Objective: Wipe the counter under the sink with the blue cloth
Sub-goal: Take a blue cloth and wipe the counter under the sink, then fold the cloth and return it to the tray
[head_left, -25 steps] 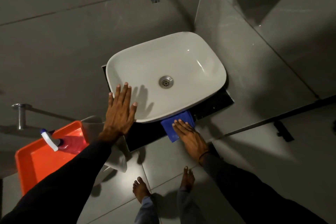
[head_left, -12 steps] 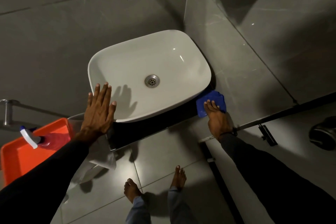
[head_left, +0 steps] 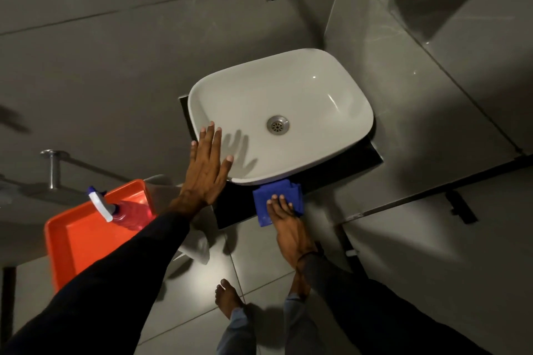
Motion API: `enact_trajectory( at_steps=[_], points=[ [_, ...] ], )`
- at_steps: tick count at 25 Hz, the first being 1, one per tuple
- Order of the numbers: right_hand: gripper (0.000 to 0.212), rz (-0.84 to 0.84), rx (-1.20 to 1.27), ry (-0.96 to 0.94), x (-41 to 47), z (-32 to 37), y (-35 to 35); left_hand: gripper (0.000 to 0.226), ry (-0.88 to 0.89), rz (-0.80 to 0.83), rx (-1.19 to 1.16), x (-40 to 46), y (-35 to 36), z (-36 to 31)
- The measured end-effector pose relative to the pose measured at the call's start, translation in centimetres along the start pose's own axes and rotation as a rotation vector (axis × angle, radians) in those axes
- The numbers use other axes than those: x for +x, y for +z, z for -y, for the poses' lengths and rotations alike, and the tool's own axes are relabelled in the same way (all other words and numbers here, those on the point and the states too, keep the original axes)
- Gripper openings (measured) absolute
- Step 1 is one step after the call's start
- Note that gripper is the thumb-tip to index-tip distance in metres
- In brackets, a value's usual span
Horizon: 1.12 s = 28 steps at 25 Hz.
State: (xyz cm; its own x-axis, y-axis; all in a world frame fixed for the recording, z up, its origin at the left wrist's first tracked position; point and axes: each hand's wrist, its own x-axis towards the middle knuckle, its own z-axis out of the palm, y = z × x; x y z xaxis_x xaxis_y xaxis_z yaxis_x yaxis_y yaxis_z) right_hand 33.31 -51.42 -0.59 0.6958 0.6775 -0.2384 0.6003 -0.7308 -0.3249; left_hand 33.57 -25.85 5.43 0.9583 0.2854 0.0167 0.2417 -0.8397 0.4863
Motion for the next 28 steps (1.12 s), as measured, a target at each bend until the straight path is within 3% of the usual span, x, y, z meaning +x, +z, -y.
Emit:
enact_trajectory(
  at_steps=[3,5,7,9,13,15,17,18,20,21,24,28],
  points=[
    [0.076,0.092,-0.048,-0.062,0.8,7.1,1.9,0.067,-0.245,-0.046,-0.273,-4.0,0.7,2.7],
    [0.079,0.136,-0.034,-0.063,1.1,10.4,2.6,0.049,-0.452,0.012,-0.495,-7.6,1.6,4.7],
    [0.081,0.129,0.02,-0.055,1.1,12.2,2.9,0.034,-0.731,0.159,-0.826,-11.0,2.0,5.5],
    [0.079,0.105,0.119,-0.035,1.1,12.5,2.8,0.04,-0.888,0.339,-1.001,-12.8,2.1,5.3],
    [0.061,0.061,0.291,0.013,1.0,11.8,1.7,0.026,-0.891,0.306,-1.027,-12.8,2.5,3.7],
    [0.043,-0.107,0.467,0.2,0.7,11.1,1.2,0.004,-0.888,0.267,-1.006,-12.4,2.0,2.7],
    [0.034,-0.273,0.604,0.443,0.5,10.0,0.5,0.001,-0.907,0.251,-1.028,-12.7,1.3,2.1],
    [0.038,-0.263,0.662,0.582,0.7,9.4,0.2,0.01,-0.902,0.271,-1.038,-13.0,0.9,1.8],
    [0.046,-0.038,0.832,0.779,1.1,8.6,0.2,0.031,-0.873,0.319,-1.041,-14.0,0.4,1.4],
    [0.043,0.073,0.919,0.783,0.9,8.7,0.2,0.037,-0.869,0.316,-1.038,-14.9,0.0,1.1],
    [0.031,0.226,1.039,0.689,0.1,10.3,0.3,0.043,-0.913,0.274,-1.045,-17.4,-1.7,1.3],
    [0.029,0.377,1.017,0.583,0.2,14.5,1.0,0.042,-0.993,0.236,-0.996,-21.1,-4.7,4.2]
  ],
)
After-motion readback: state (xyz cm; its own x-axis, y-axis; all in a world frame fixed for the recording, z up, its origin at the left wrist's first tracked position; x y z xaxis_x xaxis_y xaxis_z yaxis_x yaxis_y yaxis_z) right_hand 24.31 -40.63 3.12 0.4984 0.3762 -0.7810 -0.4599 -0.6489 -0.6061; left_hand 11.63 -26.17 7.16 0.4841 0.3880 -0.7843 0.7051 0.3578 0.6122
